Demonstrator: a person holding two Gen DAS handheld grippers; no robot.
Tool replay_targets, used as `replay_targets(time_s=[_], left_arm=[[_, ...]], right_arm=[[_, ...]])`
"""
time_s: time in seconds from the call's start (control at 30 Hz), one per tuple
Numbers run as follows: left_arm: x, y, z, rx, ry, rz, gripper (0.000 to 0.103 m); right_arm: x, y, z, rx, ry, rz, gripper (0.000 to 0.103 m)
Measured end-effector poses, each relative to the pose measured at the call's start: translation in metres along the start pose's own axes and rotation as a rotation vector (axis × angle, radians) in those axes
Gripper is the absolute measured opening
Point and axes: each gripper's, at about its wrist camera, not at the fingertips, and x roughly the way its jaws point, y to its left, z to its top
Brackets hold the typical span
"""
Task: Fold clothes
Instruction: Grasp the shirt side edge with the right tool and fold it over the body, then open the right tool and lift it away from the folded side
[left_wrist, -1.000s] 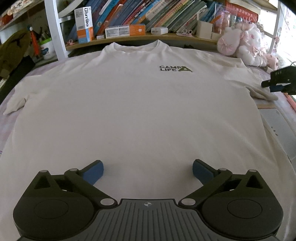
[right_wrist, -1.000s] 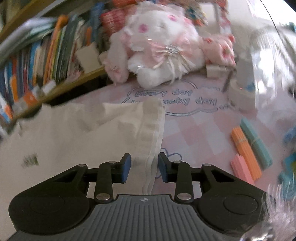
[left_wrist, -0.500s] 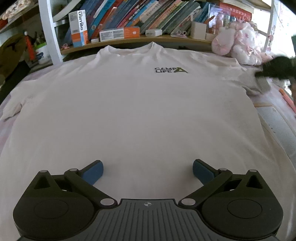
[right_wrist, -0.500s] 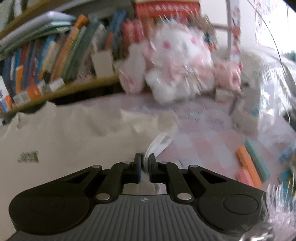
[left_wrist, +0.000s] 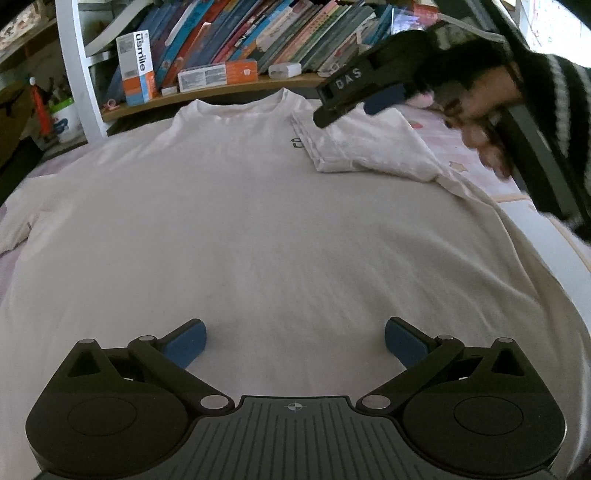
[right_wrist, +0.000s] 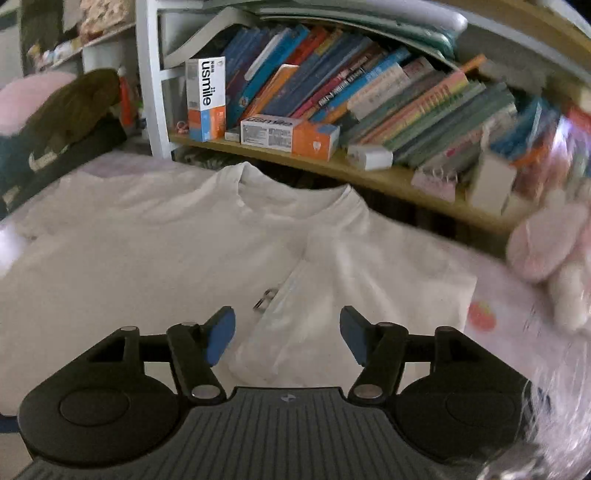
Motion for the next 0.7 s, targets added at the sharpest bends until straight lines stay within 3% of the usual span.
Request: replay_targets(time_s=[0.07,0.17,0.4,0.7], left_arm=[[0.0,-0.001,-0.001,0.002,-0.006,-0.001,0.103],[0.001,-0.002,0.001,0.002,-0.007,-0.002,0.103],[0.002,-0.002,0.002,-0.002,-0.01,0.002,0.103],[0.002,-0.003,0.002,-0.013,-0.01,0.013,0.103]], right_arm=[[-0.007,-0.009,-0.01,0.092,0.025,0.045,0.06],[-0.02,-0.022,-0.029,0.162,0.057,0.048,0.06],[-0.036,-0.031,-0.074,0.191,0.121,0.041,0.061],[-0.062,-0.025,-0.086,0.172,0.099,0.031,0.063]])
